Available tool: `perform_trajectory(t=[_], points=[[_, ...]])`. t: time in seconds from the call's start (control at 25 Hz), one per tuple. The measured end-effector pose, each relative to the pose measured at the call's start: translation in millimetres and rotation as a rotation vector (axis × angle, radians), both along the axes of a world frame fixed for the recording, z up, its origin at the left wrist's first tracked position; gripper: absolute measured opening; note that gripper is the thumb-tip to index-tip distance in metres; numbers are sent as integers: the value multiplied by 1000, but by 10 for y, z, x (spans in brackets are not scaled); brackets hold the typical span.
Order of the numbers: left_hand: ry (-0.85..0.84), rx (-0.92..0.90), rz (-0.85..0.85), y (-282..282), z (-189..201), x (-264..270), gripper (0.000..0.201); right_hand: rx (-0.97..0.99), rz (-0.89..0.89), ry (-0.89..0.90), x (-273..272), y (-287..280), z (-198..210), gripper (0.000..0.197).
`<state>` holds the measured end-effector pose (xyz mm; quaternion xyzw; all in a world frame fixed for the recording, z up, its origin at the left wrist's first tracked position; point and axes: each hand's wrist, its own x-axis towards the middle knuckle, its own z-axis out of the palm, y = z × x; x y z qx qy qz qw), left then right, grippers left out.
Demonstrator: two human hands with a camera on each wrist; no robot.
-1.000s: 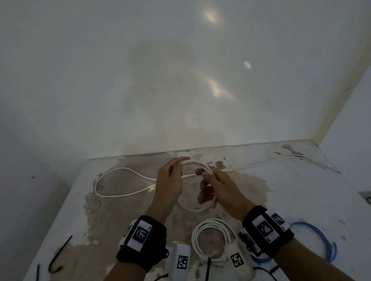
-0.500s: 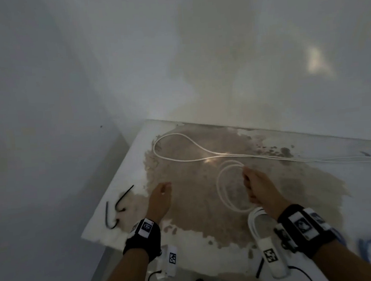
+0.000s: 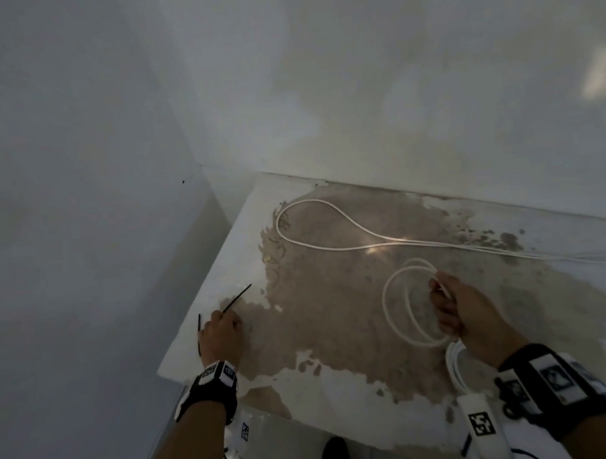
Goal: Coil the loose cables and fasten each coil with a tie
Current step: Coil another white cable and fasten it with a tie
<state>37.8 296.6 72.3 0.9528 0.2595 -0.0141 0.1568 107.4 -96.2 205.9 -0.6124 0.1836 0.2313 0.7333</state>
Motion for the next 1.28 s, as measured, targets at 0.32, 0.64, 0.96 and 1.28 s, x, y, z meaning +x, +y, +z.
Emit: perform_trajectory(t=[0.32,0.64,0.96,1.28], points=[[-405,-383,-486,-1006,752,471,18,96,-139,-17,-26,-250,66,32],[-406,-573,-945,-2260,1660,575,12,-222,-199,-385,-101,-644,264,27],[-195,-862,-841,-2830,1901,795,14,-488,-25,-618,-334,-840,188,39],[-218,-1108,-818,-3248,1999,816,16,-336,-41,-559,-336,-1093,373,30]])
